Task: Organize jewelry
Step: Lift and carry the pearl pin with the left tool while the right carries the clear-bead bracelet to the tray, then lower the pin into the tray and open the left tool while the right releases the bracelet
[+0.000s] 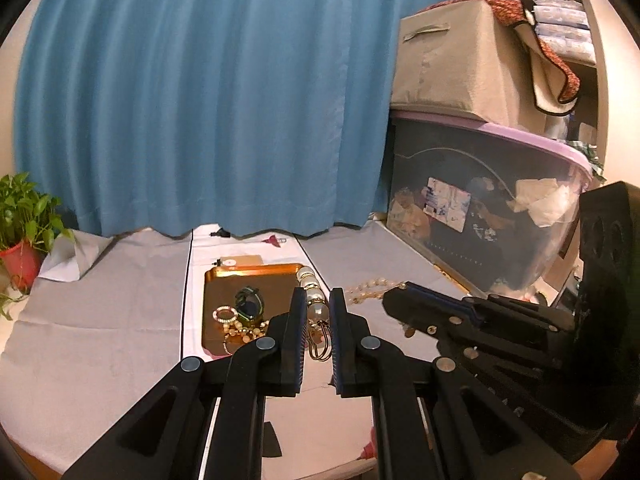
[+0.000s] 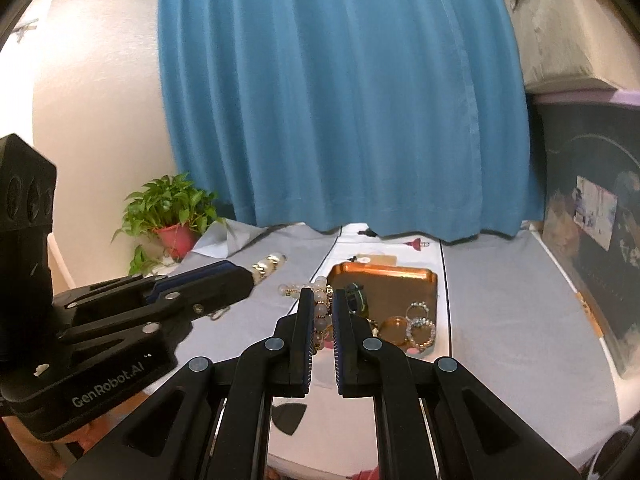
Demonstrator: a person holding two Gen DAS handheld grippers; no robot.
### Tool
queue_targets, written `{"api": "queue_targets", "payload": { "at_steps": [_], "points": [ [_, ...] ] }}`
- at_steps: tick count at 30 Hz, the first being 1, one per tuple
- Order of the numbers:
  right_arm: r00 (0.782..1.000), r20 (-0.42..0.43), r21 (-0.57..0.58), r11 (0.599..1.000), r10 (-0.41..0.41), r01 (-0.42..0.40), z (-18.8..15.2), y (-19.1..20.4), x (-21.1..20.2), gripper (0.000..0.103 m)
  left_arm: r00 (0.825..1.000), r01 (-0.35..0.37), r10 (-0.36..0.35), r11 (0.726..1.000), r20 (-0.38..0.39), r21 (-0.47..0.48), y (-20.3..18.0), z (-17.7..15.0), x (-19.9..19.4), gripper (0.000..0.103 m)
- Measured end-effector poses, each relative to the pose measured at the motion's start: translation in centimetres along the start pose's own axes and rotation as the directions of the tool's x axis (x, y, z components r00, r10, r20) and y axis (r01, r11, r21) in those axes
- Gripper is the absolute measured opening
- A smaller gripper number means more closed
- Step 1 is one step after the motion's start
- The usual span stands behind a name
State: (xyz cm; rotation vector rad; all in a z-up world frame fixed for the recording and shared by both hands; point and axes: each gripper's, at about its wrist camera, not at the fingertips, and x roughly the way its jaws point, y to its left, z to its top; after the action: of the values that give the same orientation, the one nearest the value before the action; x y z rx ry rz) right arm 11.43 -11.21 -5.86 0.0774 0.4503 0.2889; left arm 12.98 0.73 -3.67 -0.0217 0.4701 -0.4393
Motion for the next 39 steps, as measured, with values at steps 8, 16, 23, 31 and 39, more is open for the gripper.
{"api": "queue_targets", "payload": {
  "at_steps": [8,16,23,31,39],
  "points": [
    [0.999,-0.036,0.016,1.000,0.003,-0.003,-0.7,-2.2,4.8,0.009,0.998,-0.033,0.030,0.998,-0.063,-0.054,4.0,-0.9,5.2,0.009],
    [0.996,-0.085,0.023,1.000,-0.003,0.005,-1.2,-5.3,11.4,0.009,0.987,-0.069,0.060,0.996,-0.151,-0.050,7.8,-1.2,12.7,0.009],
    [0.993,-0.113,0.032,0.999,-0.016,0.020,-1.0,-8.2,17.4,0.009,0.981,-0.085,0.072,0.994,-0.178,-0.066,10.6,-0.7,18.2,0.009],
    [0.986,-0.163,-0.002,0.999,-0.041,0.041,-1.3,-11.2,23.9,0.009,0.969,-0.115,0.090,0.988,-0.229,-0.099,13.8,-0.7,25.9,0.009],
    [0.957,-0.287,0.034,0.999,-0.029,0.040,-3.4,-14.7,30.6,0.009,0.938,-0.134,0.067,0.975,-0.339,-0.177,16.7,-3.0,32.5,0.009]
  ]
}}
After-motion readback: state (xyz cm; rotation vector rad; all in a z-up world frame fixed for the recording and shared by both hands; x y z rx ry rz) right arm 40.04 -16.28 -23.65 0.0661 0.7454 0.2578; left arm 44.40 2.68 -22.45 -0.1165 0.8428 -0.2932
